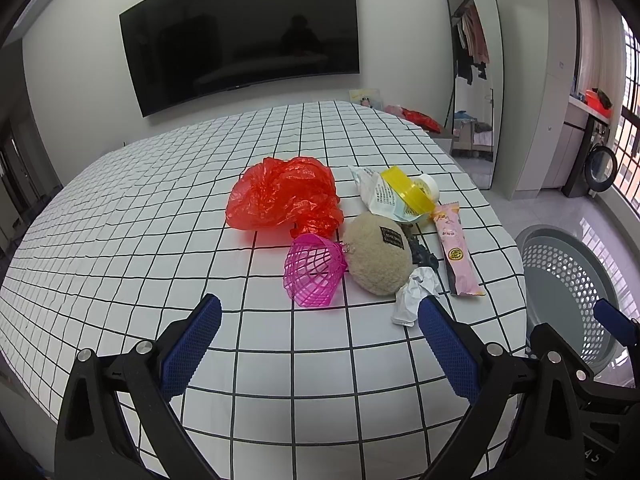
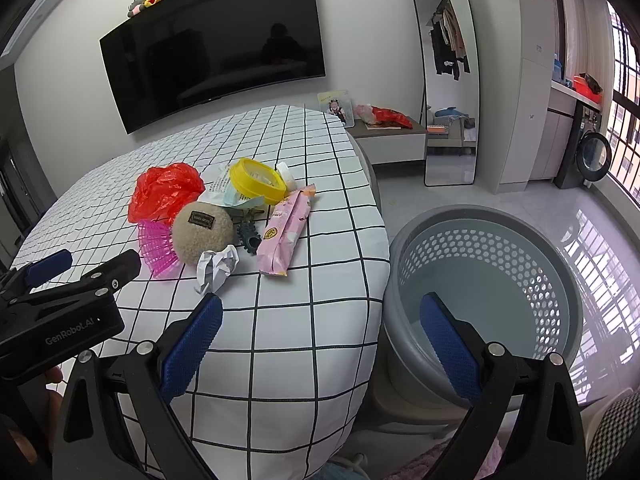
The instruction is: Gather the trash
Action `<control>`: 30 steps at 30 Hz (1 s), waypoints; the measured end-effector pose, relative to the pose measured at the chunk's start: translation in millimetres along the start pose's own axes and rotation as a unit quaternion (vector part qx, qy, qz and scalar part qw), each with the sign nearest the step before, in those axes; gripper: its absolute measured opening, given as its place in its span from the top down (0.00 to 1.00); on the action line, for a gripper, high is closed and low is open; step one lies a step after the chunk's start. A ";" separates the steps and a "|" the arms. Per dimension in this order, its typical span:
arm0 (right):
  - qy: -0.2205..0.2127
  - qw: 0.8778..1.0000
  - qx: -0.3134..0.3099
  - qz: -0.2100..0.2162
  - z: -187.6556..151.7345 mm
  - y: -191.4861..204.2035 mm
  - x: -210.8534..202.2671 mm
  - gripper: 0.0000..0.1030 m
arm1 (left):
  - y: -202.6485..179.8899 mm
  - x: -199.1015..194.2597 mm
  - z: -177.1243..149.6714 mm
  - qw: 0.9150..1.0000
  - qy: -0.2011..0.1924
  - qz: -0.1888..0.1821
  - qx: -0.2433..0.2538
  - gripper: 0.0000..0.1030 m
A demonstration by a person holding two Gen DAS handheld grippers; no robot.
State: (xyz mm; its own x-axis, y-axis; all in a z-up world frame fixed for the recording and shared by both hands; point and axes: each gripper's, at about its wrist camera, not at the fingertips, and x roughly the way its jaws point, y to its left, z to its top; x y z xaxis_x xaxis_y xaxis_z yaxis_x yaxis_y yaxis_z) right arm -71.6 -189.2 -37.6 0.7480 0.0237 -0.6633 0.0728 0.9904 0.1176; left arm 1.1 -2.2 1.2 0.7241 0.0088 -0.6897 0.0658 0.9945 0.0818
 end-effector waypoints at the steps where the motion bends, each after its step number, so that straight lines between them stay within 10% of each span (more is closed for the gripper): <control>1: 0.000 1.000 0.000 0.000 -0.3 -0.1 -0.7 0.08 | 0.0 -0.1 0.0 1.000 0.000 0.000 0.000 0.06; 30: -0.005 1.000 0.009 0.002 0.9 -3.7 -4.1 0.08 | 1.9 -1.6 2.4 1.000 0.000 -0.001 -0.001 0.06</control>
State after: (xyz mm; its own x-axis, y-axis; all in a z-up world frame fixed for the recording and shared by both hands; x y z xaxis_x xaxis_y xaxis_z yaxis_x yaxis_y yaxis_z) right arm -74.3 -193.1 -34.6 0.7550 0.0264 -0.6552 0.0813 0.9877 0.1334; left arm 1.7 -0.7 4.1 0.7242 0.0074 -0.6895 0.0659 0.9946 0.0799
